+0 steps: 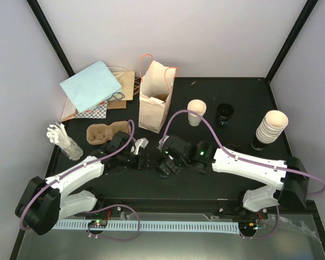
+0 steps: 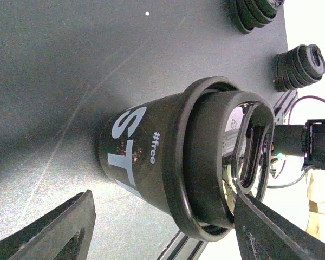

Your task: Pack the takeout coffee

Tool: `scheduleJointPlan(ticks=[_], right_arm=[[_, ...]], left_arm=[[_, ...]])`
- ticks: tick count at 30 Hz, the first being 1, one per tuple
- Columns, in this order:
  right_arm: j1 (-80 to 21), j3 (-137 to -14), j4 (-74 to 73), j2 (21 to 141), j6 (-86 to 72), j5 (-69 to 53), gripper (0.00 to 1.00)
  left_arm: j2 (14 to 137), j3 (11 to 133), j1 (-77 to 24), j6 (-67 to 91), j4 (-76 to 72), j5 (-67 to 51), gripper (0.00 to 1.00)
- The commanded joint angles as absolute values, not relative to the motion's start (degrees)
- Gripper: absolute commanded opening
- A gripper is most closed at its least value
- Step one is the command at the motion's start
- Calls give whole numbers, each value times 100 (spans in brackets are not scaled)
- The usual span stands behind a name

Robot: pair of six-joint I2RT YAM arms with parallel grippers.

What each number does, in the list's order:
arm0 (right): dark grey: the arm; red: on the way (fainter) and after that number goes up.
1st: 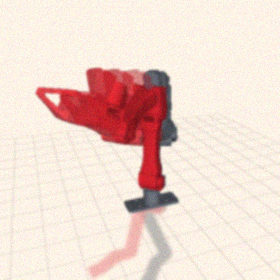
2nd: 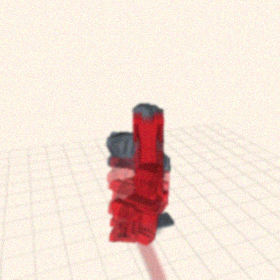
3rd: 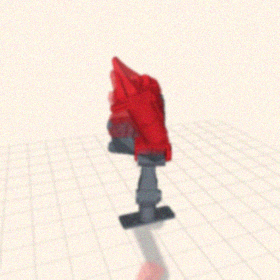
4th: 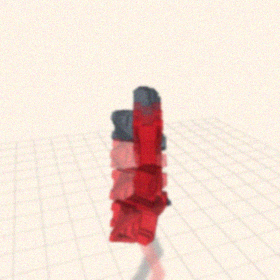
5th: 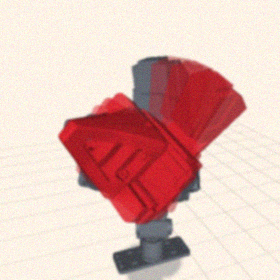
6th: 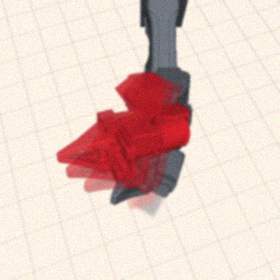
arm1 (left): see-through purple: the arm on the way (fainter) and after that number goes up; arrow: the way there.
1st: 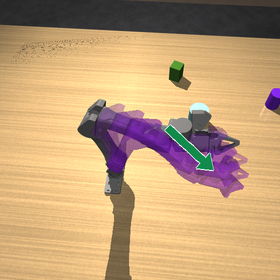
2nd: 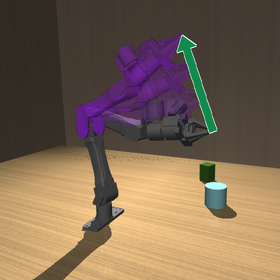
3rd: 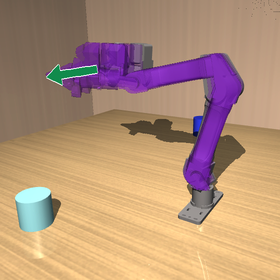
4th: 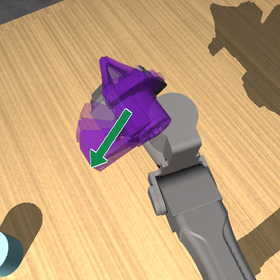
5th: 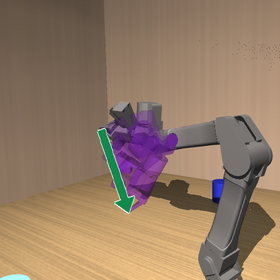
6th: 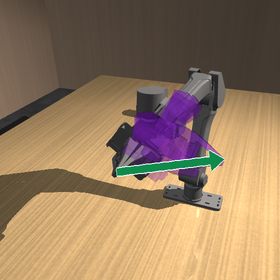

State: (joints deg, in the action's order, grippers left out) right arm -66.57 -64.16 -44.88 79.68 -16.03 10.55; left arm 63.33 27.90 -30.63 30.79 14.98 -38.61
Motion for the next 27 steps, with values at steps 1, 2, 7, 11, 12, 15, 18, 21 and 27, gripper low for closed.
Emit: scheduleJointPlan(ticks=[1,2,7,11,12,15,18,21,27], right_arm=[[-6479,-6562,-4516,7594,-1668,967,100],[-6391,-6539,-4493,7520,-1674,854,100],[-5997,-6337,-4322,7267,-1797,495,100],[-5647,-6065,-4102,7112,-1972,158,100],[-5550,-5987,-4035,7064,-2015,4,100],[-5269,-5772,-3880,6942,-2149,-368,100],[-5012,-5609,-3805,6874,-2274,-618,99],[-4681,-5357,-3717,6718,-2443,-757,97],[-3768,-4869,-3576,6141,-2698,-1055,96]], left_arm=[[6235,3018,-3094,2938,1957,-3516,73],[6209,3054,-3100,2936,1998,-3519,73],[6006,3341,-3111,2900,2306,-3480,78],[5880,3702,-3135,2691,2766,-3339,81],[5846,3787,-3168,2627,2923,-3279,81],[5761,4131,-3434,2415,3185,-2985,82],[5701,4456,-3969,2301,3457,-2327,86],[5803,4815,-4613,2179,3755,-1440,95],[6576,5615,-5497,2455,4650,82,99]])
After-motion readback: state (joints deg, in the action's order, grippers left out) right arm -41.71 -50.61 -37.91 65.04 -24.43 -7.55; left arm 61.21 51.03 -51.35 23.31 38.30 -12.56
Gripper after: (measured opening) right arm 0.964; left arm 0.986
